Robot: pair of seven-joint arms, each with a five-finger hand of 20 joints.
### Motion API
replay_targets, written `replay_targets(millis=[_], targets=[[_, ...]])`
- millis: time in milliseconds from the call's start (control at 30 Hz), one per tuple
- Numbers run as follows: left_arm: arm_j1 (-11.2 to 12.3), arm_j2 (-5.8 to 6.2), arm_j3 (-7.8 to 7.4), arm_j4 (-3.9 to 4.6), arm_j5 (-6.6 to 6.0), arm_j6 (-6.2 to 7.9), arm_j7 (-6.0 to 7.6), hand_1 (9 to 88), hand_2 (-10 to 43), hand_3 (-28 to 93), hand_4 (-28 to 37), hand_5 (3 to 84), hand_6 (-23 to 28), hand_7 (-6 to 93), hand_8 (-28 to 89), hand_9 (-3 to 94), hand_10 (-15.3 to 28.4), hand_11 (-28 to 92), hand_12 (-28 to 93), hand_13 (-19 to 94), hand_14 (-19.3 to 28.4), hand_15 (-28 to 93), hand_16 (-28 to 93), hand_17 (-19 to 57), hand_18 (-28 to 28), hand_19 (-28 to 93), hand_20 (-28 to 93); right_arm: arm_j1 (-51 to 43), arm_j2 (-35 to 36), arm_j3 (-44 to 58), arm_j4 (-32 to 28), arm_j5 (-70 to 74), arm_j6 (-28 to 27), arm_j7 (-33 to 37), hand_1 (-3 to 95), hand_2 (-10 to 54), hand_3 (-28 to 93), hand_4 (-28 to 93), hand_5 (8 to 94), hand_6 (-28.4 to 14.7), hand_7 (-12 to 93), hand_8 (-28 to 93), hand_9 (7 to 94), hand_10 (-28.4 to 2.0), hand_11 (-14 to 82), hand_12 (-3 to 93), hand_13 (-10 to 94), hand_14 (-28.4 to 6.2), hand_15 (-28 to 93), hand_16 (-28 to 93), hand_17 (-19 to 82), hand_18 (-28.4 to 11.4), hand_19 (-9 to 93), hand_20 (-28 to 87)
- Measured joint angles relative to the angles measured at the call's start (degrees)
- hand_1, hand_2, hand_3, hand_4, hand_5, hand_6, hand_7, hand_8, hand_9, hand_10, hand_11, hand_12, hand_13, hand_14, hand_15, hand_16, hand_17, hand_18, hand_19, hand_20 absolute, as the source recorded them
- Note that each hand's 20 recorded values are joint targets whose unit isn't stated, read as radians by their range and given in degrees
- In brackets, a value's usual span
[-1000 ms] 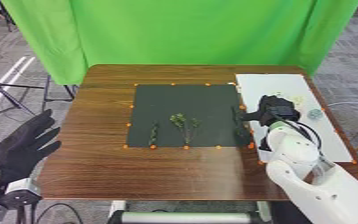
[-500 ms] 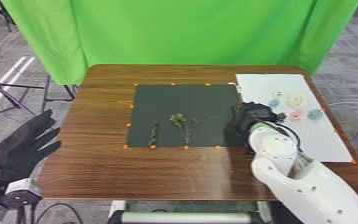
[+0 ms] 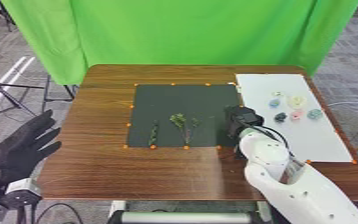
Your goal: Arrange flowers
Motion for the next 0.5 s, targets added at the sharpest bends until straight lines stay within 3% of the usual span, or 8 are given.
replay_targets(millis=[500], targets=[[-0.29,-0.01,0.08,0.07,0.00,-0.03,-0.19,23.7,-2.6,69,-27.8,21.1,0.8,17.2,-9,16.8,9.0,10,21,12,11.4,12,9,-13.2,18.9,35,10,-3.72,-2.94,2.64,-3.25,8.18,1.57,-0.11,45.3,-9.5,82,-24,74.6,-0.6,49,19,80.0,-9.1,63.1,49.5,74,-8.9,82,39,36,-23.3,93,60]])
